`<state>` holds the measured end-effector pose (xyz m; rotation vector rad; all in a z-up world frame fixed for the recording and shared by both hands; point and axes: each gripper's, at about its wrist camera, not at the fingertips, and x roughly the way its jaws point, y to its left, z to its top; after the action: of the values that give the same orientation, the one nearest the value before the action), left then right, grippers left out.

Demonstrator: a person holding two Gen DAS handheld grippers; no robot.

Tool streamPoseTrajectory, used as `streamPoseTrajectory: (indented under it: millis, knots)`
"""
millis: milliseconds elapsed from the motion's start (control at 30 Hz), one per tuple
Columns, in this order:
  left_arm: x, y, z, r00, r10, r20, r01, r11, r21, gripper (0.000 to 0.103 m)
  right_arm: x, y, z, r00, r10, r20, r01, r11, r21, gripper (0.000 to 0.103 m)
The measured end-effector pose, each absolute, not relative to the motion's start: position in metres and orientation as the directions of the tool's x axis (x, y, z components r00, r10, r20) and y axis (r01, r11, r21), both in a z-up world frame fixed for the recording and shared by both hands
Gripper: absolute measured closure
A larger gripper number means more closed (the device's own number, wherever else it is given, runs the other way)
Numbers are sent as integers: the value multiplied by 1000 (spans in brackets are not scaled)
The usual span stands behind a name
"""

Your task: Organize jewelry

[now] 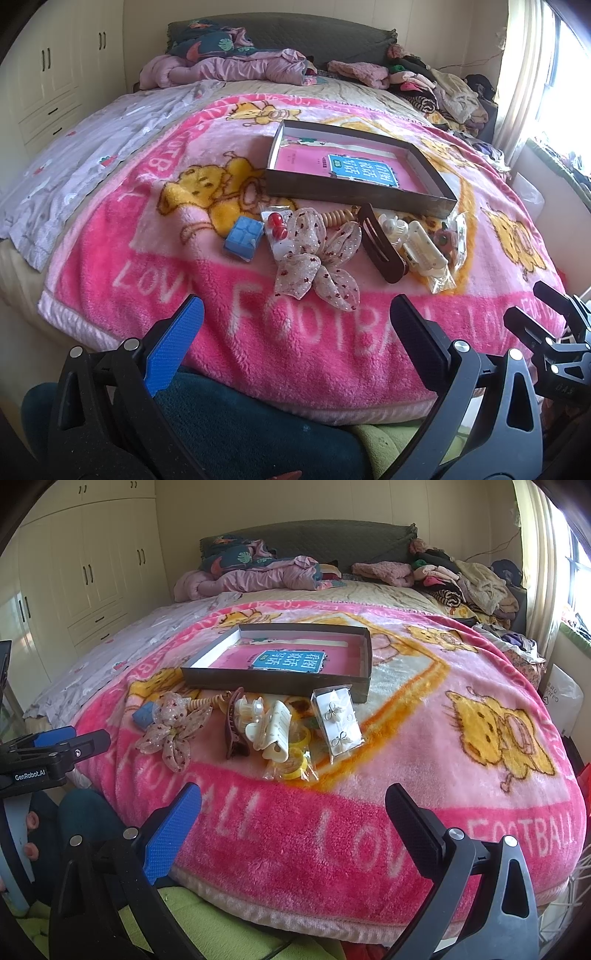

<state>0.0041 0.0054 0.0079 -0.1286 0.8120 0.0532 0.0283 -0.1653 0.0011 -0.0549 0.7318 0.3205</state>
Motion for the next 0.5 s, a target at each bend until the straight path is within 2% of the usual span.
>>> streamPoseTrajectory:
  millis: [500]
  knots:
    - [13,48,-9,665,15,-747,-191,970,-151,10,59,-166,-1,688,279,-670,-323,944,61,6]
